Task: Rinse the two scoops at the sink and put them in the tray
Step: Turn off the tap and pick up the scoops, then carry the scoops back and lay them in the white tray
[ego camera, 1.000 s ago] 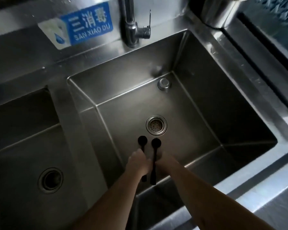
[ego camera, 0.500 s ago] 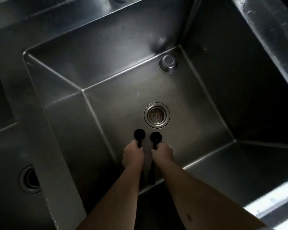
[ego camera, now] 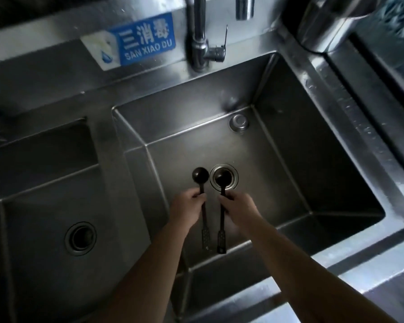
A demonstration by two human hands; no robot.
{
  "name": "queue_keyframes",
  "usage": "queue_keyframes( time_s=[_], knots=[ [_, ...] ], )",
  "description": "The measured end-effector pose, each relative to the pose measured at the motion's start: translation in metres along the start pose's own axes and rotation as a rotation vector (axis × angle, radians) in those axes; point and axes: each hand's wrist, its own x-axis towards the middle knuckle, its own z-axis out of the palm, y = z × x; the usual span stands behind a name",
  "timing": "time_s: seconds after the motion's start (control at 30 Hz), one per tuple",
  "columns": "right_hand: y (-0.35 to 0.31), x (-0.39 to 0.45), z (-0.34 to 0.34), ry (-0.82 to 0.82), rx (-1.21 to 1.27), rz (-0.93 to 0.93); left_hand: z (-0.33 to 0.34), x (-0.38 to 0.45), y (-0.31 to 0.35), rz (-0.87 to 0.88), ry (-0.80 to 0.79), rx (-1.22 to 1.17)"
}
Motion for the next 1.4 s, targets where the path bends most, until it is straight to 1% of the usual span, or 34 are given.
queue_keyframes(
  time_s=[0.1, 0.27, 0.37, 0.5, 0.63, 0.7, 0.83, 0.9, 1.0, 1.13, 1.2, 1.4],
  knots=[
    [-0.024, -0.047, -0.016, -0.044, 0.116, -0.077, -0.029, -0.040, 0.016, 0.062, -0.042, 0.037],
    [-0.052, -0.113, -0.028, -0.155, 0.200, -0.175, -0.071, -0.104, 0.033, 0.126, -0.060, -0.043],
    [-0.060, -0.142, -0.023, -0.207, 0.259, -0.208, -0.087, -0.136, 0.037, 0.172, -0.063, -0.097],
    [-0.059, -0.173, -0.009, -0.275, 0.334, -0.206, -0.105, -0.166, 0.028, 0.153, -0.046, -0.184],
    [-0.058, -0.202, 0.007, -0.267, 0.376, -0.240, -0.125, -0.184, 0.013, 0.169, -0.064, -0.173],
    [-0.056, -0.218, 0.015, -0.233, 0.394, -0.255, -0.132, -0.192, 0.007, 0.178, -0.083, -0.169],
    [-0.045, -0.262, 0.032, -0.134, 0.448, -0.235, -0.143, -0.220, -0.007, 0.257, -0.144, -0.117],
    [-0.033, -0.286, 0.044, -0.064, 0.455, -0.215, -0.149, -0.236, -0.015, 0.286, -0.206, -0.135],
    [-0.012, -0.321, 0.062, 0.048, 0.531, -0.197, -0.152, -0.263, -0.027, 0.292, -0.289, -0.119],
    [0.023, -0.372, 0.077, 0.202, 0.657, -0.163, -0.149, -0.305, -0.038, 0.290, -0.432, -0.045],
    [0.046, -0.402, 0.080, 0.273, 0.721, -0.139, -0.141, -0.326, -0.042, 0.317, -0.522, 0.010],
    [0.116, -0.493, 0.077, 0.528, 0.898, -0.110, -0.088, -0.393, -0.054, 0.413, -0.770, 0.221]
  ],
)
